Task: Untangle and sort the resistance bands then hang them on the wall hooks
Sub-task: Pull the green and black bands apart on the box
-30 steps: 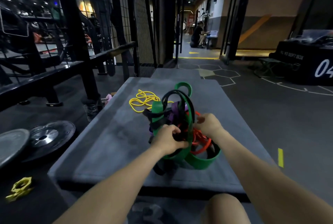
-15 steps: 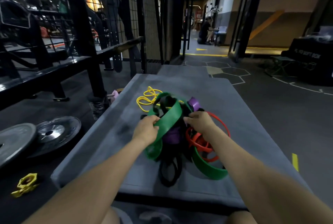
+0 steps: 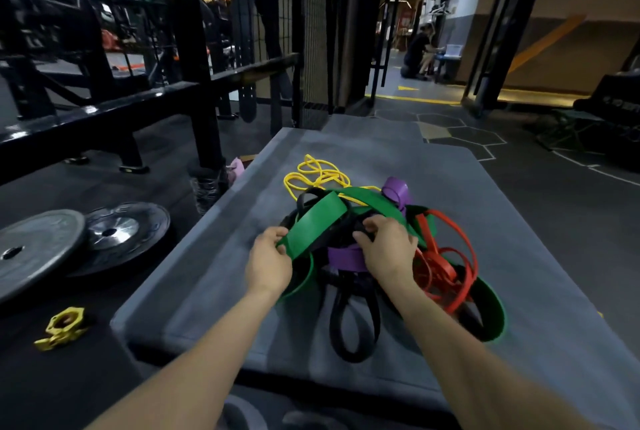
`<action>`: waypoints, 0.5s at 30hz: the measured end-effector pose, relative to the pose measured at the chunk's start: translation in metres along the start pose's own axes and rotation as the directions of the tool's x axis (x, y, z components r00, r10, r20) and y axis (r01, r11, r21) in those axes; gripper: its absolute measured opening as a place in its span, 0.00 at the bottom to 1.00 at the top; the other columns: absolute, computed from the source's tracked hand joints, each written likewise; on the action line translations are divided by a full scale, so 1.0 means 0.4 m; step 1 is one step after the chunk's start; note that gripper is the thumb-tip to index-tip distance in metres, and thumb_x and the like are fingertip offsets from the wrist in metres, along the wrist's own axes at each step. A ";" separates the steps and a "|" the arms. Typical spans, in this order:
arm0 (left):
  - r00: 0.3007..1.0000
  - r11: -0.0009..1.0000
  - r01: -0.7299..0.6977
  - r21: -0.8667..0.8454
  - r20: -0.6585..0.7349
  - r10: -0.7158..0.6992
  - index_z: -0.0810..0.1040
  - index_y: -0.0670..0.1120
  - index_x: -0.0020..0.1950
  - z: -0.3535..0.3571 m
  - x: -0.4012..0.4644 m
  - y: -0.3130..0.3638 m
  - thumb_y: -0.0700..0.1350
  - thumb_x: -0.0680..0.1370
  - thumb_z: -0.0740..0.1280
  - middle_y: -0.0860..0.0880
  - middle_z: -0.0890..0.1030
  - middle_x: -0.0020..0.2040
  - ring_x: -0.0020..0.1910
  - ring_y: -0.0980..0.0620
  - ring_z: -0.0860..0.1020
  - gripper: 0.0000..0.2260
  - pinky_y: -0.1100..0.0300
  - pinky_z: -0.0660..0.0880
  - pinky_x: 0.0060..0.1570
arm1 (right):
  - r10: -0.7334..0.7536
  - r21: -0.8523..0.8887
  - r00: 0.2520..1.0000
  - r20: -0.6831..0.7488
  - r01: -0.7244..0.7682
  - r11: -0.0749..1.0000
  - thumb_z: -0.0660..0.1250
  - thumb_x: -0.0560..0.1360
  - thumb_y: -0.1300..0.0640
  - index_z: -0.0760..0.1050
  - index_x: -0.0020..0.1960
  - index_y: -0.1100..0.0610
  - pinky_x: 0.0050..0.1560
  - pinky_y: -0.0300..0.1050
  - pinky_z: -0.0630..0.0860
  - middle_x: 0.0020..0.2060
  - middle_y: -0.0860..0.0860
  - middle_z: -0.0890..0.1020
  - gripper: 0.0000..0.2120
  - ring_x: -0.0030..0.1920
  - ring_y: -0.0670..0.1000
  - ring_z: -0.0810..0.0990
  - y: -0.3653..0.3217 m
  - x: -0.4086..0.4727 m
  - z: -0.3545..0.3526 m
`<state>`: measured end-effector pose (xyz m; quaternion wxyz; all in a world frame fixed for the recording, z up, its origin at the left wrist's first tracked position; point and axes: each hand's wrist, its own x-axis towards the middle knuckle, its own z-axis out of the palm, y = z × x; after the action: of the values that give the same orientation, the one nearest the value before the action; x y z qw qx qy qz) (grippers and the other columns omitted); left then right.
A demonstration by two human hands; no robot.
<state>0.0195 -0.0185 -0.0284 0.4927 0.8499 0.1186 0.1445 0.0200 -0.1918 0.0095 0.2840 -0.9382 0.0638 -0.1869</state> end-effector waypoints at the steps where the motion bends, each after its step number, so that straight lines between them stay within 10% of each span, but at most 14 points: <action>1: 1.000 1.000 -0.015 0.001 -0.008 0.015 0.75 0.44 0.60 0.002 0.002 -0.007 0.32 0.76 0.55 0.44 0.77 0.58 0.58 0.45 0.75 0.17 0.54 0.71 0.59 | -0.023 -0.051 1.000 -0.020 0.022 0.998 0.64 0.75 0.49 0.76 0.57 0.53 0.61 0.49 0.62 0.56 0.50 0.79 0.14 0.61 0.54 0.73 -0.006 0.000 0.005; 9: 0.975 0.973 -0.220 0.073 0.020 0.219 0.73 0.48 0.62 -0.001 0.025 -0.013 0.32 0.76 0.55 0.44 0.74 0.57 0.58 0.45 0.73 0.20 0.54 0.70 0.61 | -0.147 -0.361 0.987 -0.057 0.117 0.925 0.56 0.78 0.45 0.75 0.55 0.57 0.59 0.52 0.62 0.52 0.57 0.81 0.18 0.56 0.59 0.75 -0.041 0.052 0.052; 15: 0.981 0.981 -0.191 0.043 0.024 0.191 0.76 0.53 0.59 -0.023 0.053 -0.036 0.29 0.72 0.54 0.47 0.72 0.52 0.54 0.45 0.74 0.25 0.55 0.71 0.60 | 0.130 0.184 0.992 -0.001 -0.127 0.975 0.65 0.71 0.59 0.81 0.50 0.55 0.57 0.51 0.74 0.49 0.57 0.84 0.10 0.54 0.60 0.79 -0.059 0.083 0.043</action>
<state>0.0352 0.0030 -0.0338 0.4583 0.8697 0.0349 0.1801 0.0578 -0.1710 0.0198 0.3805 -0.9006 0.1087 -0.1796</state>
